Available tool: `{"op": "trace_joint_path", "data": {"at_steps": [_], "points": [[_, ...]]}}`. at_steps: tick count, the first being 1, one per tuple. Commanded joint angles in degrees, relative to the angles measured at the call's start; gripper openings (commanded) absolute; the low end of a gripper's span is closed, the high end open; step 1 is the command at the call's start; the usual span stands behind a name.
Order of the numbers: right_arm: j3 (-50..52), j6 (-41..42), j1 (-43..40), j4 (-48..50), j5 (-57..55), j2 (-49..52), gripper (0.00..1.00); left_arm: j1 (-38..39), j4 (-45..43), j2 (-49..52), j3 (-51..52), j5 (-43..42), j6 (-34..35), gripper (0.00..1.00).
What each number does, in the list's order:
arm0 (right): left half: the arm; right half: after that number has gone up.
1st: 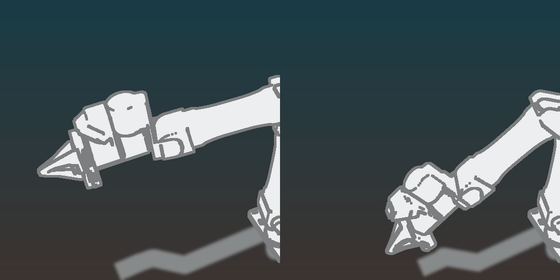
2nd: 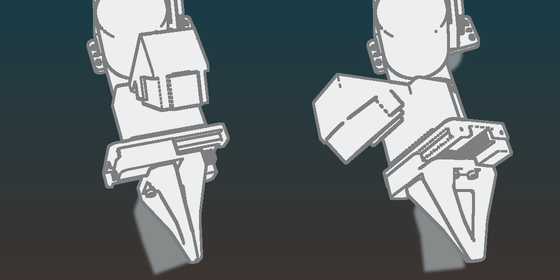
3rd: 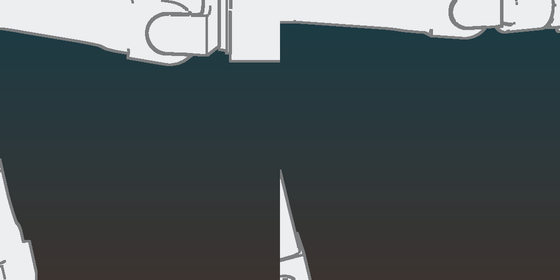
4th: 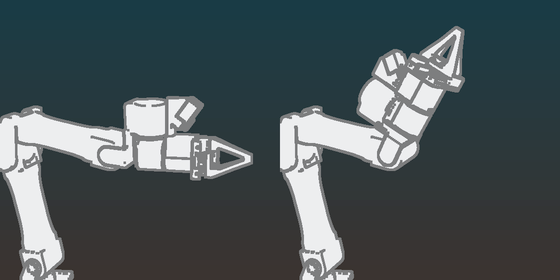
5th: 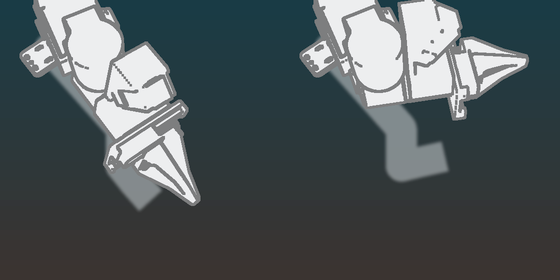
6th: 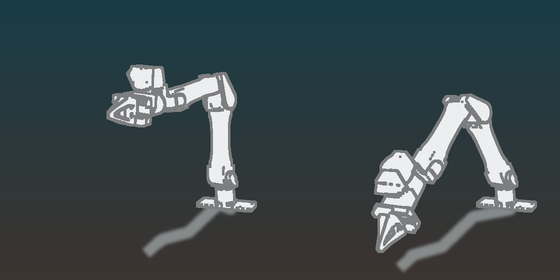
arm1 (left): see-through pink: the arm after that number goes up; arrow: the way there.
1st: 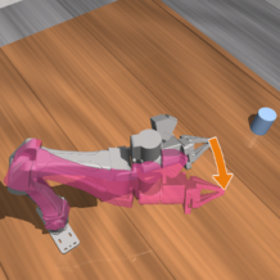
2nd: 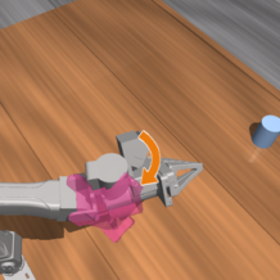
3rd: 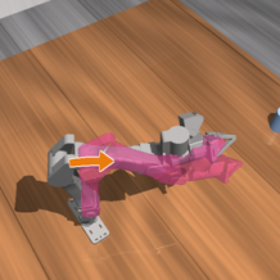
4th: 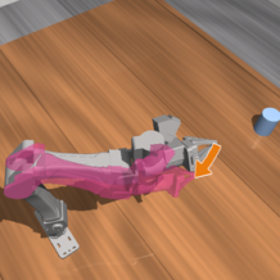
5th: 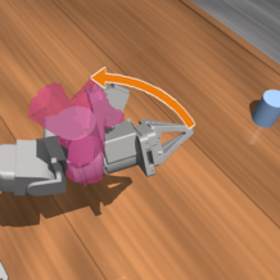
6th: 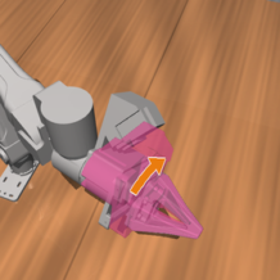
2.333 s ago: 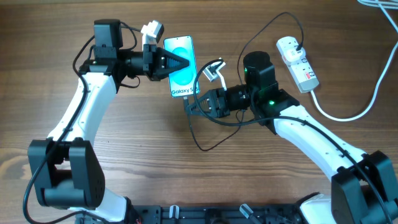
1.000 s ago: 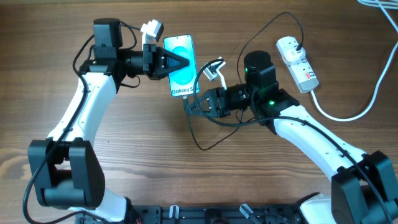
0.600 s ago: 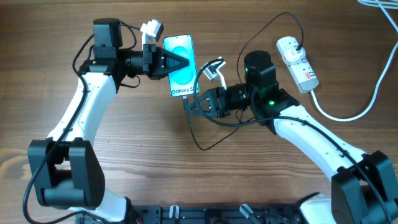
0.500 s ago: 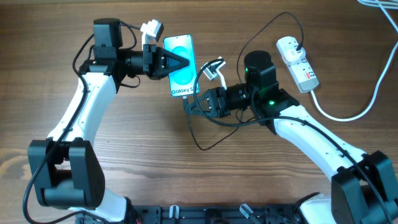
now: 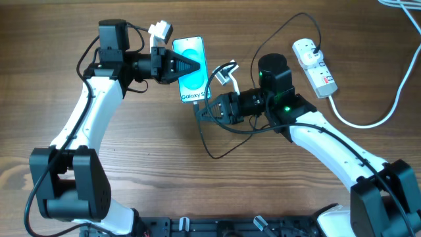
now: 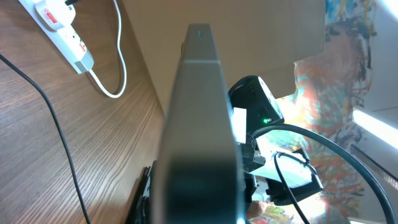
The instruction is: Plug charger to phone and switch on socket
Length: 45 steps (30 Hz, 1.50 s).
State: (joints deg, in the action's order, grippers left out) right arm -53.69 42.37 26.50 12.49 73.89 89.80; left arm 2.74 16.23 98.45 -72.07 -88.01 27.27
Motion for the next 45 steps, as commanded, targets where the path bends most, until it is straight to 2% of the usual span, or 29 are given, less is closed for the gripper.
{"op": "trace_joint_path", "data": {"at_steps": [1, 28, 45], "points": [[-0.15, 1.29, -1.01, 0.37, -1.01, 0.74, 0.04, 0.04, -0.11, -0.52, -0.28, -2.36, -1.33, 0.04], [-0.17, 1.4, -2.75, 0.39, -1.03, 0.74, 0.04, 0.04, -0.13, -0.52, -0.28, -2.36, -1.36, 0.04], [-0.17, 5.09, -2.73, 1.68, -6.64, 0.74, 0.04, 0.04, 1.2, -0.52, -0.24, -1.97, -2.05, 0.04]]}}
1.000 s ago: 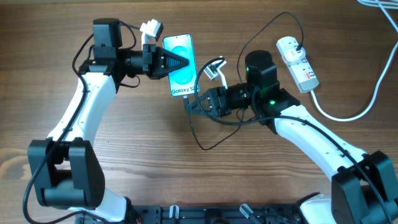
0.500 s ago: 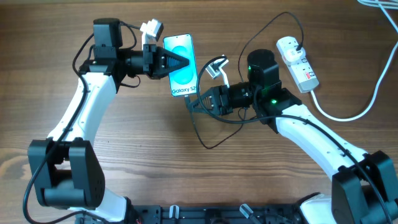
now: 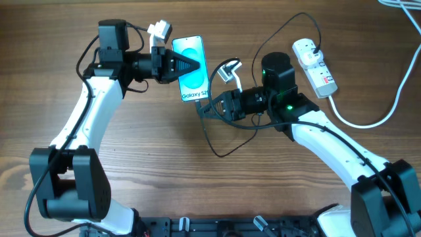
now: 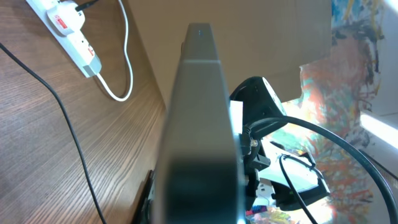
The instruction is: Plug charger to phone and switch on socket
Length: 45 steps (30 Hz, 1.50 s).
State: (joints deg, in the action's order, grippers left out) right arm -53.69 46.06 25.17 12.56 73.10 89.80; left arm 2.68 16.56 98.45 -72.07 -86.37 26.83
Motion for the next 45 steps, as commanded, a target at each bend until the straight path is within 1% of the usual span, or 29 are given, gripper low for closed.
{"op": "trace_joint_path", "data": {"at_steps": [1, 3, 6, 16, 26, 27, 28, 29, 30, 32, 36, 38, 41, 45], "points": [[-0.17, 2.14, -1.4, 2.27, -6.36, 0.74, 0.04, 0.17, 1.33, -0.52, -0.24, -3.61, -2.6, 0.04], [-0.17, 3.28, -1.4, 4.37, -7.19, 0.74, 0.04, 0.44, 2.64, -0.52, -0.24, -3.61, -4.11, 0.04], [-0.17, 4.22, -1.4, 6.43, -8.5, 0.74, 0.04, 1.11, 3.23, -0.52, -0.24, -3.37, -4.17, 0.04], [-0.17, 4.9, -1.42, 6.67, -11.98, 0.74, 0.04, 2.36, 3.8, -0.52, -0.24, -2.25, -4.15, 0.04], [-0.17, 4.17, -1.42, 7.3, -12.02, 0.74, 0.04, 2.36, 4.17, -0.52, -0.24, -2.27, -4.11, 0.04], [-0.17, 3.48, -1.42, 7.3, -11.98, 0.74, 0.12, 2.36, 4.33, -0.52, -0.24, -2.27, -4.11, 0.04], [-0.17, 3.34, -1.42, 7.28, -11.78, 0.74, 0.34, 2.36, 4.48, -0.52, -0.24, -2.27, -4.13, 0.04], [-0.17, 3.37, -1.4, 7.17, -11.39, 0.74, 0.6, 2.36, 4.5, -0.52, -0.24, -2.27, -4.13, 0.04], [-0.17, 3.32, -1.4, 7.1, -10.75, 0.74, 0.72, 2.34, 4.5, -0.52, -0.24, -2.1, -4.13, 0.04], [-0.17, 2.43, -1.4, 7.1, -8.13, 0.74, 0.78, 2.32, 4.5, -0.52, -0.24, -1.25, -4.13, 0.04], [-0.17, -1.07, -1.4, 6.36, 1.11, 0.74, 0.83, 2.32, 4.48, -0.52, -0.24, -0.33, -4.13, 0.04], [-0.17, -2.78, -1.4, 5.07, 5.14, 0.74, 0.89, 2.32, 4.48, -0.52, -0.24, -0.28, -4.13, 0.04], [-0.17, -5.29, -1.4, 2.4, 6.03, 0.74, 0.91, 2.32, 4.5, -0.52, -0.24, 0.44, -4.13, 0.04], [-0.17, -5.95, -1.4, 0.2, 3.98, 0.74, 0.92, 2.32, 4.5, -0.52, -0.24, 0.55, -4.13, 0.04]]}}
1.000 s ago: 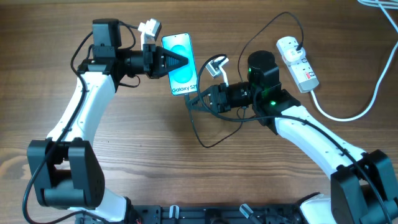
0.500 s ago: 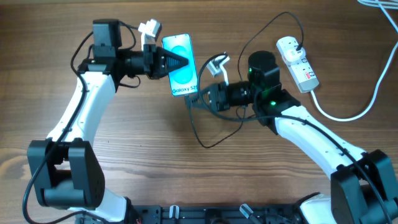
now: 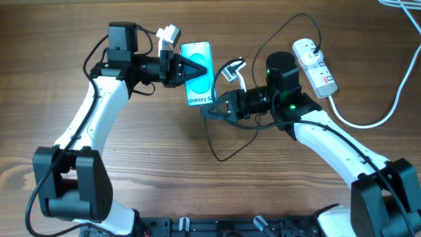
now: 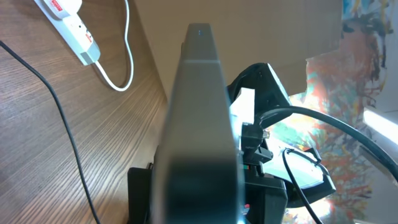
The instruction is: Plug charger to phone and switch on socket
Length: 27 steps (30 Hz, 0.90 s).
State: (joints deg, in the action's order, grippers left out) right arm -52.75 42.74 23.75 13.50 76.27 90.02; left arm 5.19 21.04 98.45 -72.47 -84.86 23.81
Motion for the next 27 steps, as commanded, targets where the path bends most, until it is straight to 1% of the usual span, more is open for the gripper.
{"op": "trace_joint_path", "data": {"at_steps": [1, 5, 9, 11, 14, 16, 17, 23, 25, 27], "points": [[-1.11, -3.93, 0.02, -1.22, 0.63, 0.52, 0.92, -0.2, 0.0, -0.52, 0.15, -0.9, -1.11, 0.04], [-1.11, -7.37, 0.09, -6.38, 0.31, 0.52, 0.91, -0.2, 0.02, -0.52, 0.15, -0.55, -1.11, 0.04], [-1.11, -8.22, 0.39, -6.86, 0.72, 0.52, 0.68, -0.2, 0.02, -0.52, 0.15, -0.55, -1.11, 0.04], [-1.11, -8.22, 0.39, -6.29, 0.68, 0.52, 0.65, -0.2, 0.02, -0.52, 0.15, -0.55, -1.11, 0.04], [-1.11, -8.07, 0.39, -4.59, 0.02, 0.52, 0.55, -0.2, 0.0, -0.52, 0.15, -0.33, -1.14, 0.04], [-1.11, -8.07, 0.39, -4.11, -0.2, 0.52, 0.43, -0.2, 0.02, -0.52, 0.15, 0.9, -1.11, 0.04], [-1.11, -8.07, 0.39, -4.11, -0.17, 0.52, 0.39, -0.2, 0.0, -0.52, 0.15, 0.98, -1.14, 0.04], [-1.11, -8.04, 0.42, -4.11, -0.37, 0.52, 0.27, -0.2, 0.02, -0.52, 0.15, 2.49, -1.14, 0.04], [-1.11, -8.09, 0.39, -4.13, -0.9, 0.52, 0.25, -0.15, 0.02, -0.52, 0.15, 2.49, -1.14, 0.04], [-1.11, -8.07, 0.42, -4.11, -2.03, 0.52, 0.2, -0.15, 0.02, -0.52, 0.15, 2.49, -1.11, 0.04]]}}
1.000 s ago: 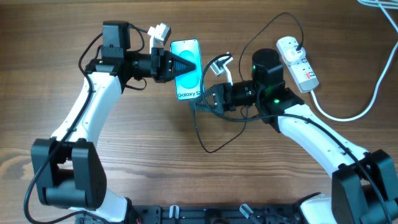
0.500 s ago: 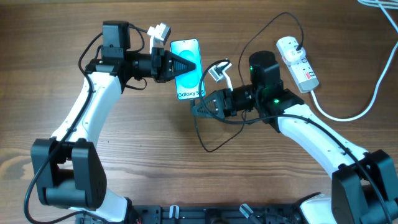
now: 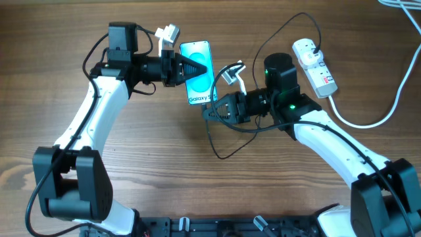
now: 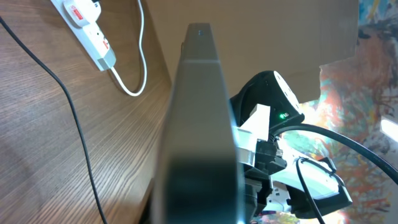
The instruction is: Plug charger to phone and switch on socket
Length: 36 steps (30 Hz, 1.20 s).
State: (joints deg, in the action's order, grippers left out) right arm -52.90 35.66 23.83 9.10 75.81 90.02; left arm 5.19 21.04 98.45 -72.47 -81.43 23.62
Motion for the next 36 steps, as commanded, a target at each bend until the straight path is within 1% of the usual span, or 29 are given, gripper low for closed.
{"op": "trace_joint_path", "data": {"at_steps": [1, 3, 5, 10, 13, 15, 18, 20, 23, 36], "points": [[-0.96, -0.94, 0.33, 0.26, -2.1, 0.52, 0.18, -0.15, 0.02, -0.52, 0.15, -0.94, -0.92, 0.04], [-0.96, -0.96, 0.33, 0.26, -2.54, 0.52, 0.13, -0.15, 0.02, -0.52, 0.15, -0.94, -0.92, 0.04], [-0.96, -0.96, 0.31, 0.26, -2.67, 0.52, 0.04, -0.15, 0.15, -0.52, 0.15, -0.94, -0.9, 0.04], [-0.96, -0.28, 0.31, 0.33, -4.46, 0.52, 0.04, -0.15, 1.55, -0.52, 0.15, -0.94, -0.92, 0.04], [-0.96, 1.99, 0.31, 1.07, -4.42, 0.52, 0.04, -0.15, 1.73, -0.52, 0.15, -0.94, -0.94, 0.04], [-0.96, 3.19, 0.31, 2.62, -4.39, 0.52, 0.04, -0.15, 1.73, -0.52, 0.15, -0.96, -1.09, 0.04], [-0.96, 6.69, 0.28, 6.08, -4.46, 0.52, 0.04, -0.15, 2.23, -0.52, 0.15, -1.4, -3.76, 0.04], [-0.96, 8.07, 0.28, 7.39, -4.81, 0.52, 0.05, -0.15, 2.23, -0.52, 0.15, -1.73, -3.93, 0.04], [-0.96, 8.07, 0.28, 7.39, -6.36, 0.52, 0.04, -0.15, 2.16, -0.52, 0.15, -3.19, -3.96, 0.04], [-0.98, 9.81, 0.28, 9.81, -6.62, 0.52, 0.04, -0.15, 2.43, -0.52, 0.15, -3.45, -3.91, 0.04]]}}
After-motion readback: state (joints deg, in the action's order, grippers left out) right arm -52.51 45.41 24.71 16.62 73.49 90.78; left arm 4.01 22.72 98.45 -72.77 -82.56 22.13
